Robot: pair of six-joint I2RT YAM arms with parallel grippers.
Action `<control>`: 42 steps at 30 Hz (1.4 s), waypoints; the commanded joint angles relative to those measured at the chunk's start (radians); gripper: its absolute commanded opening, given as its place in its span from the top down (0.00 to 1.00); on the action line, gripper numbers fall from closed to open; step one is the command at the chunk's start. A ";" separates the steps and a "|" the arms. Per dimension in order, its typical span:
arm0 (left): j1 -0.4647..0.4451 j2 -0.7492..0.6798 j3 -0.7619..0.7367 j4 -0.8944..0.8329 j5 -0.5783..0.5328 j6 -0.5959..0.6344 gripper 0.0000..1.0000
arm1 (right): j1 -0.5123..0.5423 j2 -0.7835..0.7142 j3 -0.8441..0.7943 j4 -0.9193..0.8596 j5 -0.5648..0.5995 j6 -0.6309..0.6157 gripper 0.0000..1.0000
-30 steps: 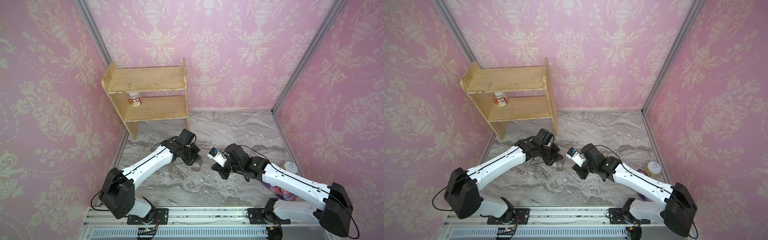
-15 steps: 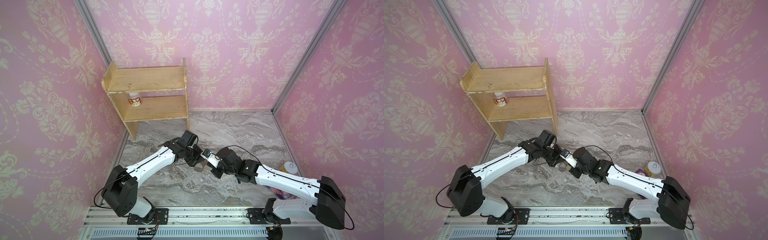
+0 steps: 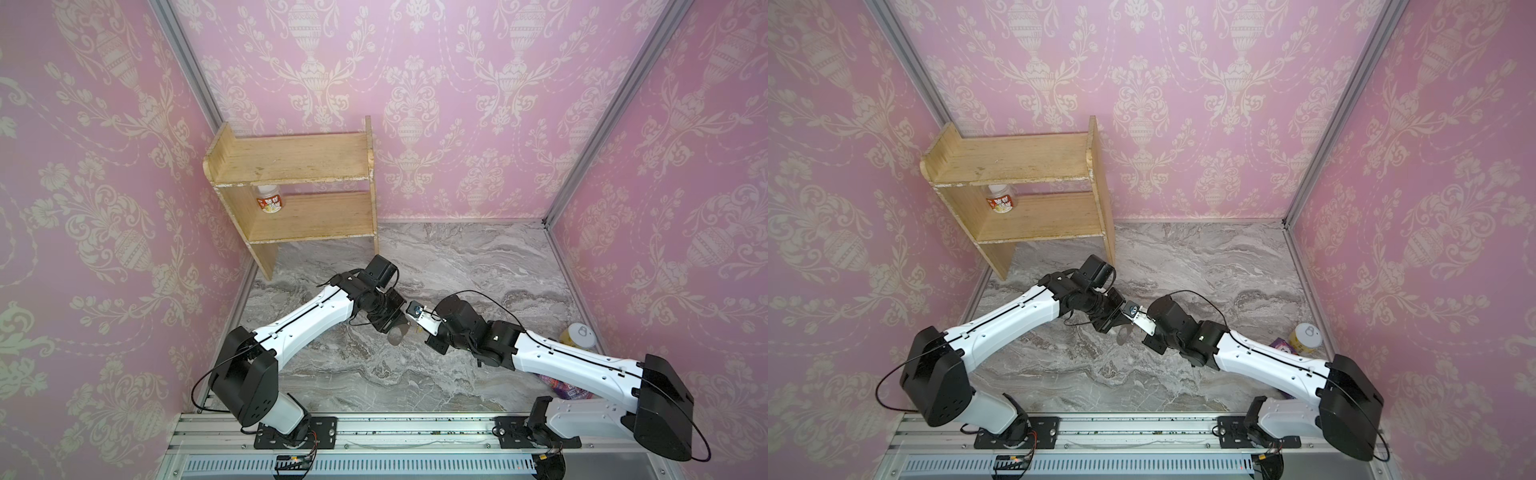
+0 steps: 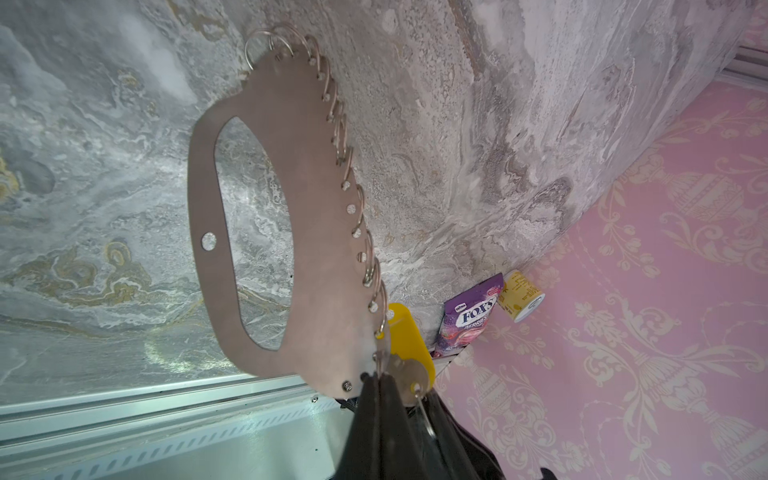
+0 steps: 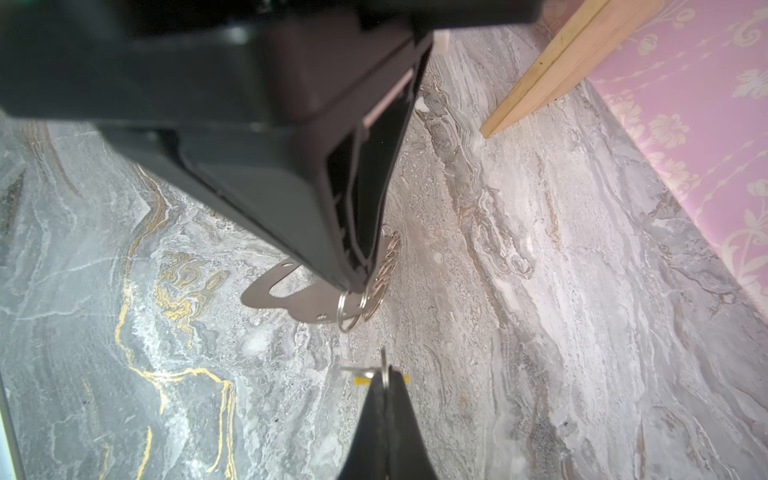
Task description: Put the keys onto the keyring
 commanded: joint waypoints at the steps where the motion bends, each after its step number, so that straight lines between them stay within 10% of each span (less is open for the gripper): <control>1: -0.001 0.029 0.019 -0.043 0.007 0.025 1.00 | 0.001 0.003 -0.009 -0.011 0.025 -0.037 1.00; 19: -0.110 0.460 0.130 0.040 0.099 0.122 0.99 | -0.144 -0.282 -0.048 -0.267 0.079 0.178 1.00; 28: -0.124 0.416 0.237 -0.169 -0.028 0.246 0.44 | -0.162 -0.292 -0.068 -0.251 0.050 0.172 1.00; 32: -0.128 0.389 0.281 -0.292 -0.147 0.451 0.24 | -0.179 -0.326 -0.071 -0.258 0.040 0.178 1.00; 38: -0.159 0.380 0.469 -0.430 -0.430 0.935 0.21 | -0.205 -0.374 -0.066 -0.286 0.031 0.178 1.00; 42: -0.192 0.300 0.363 -0.245 -0.408 1.198 0.18 | -0.233 -0.379 -0.056 -0.297 0.004 0.176 1.00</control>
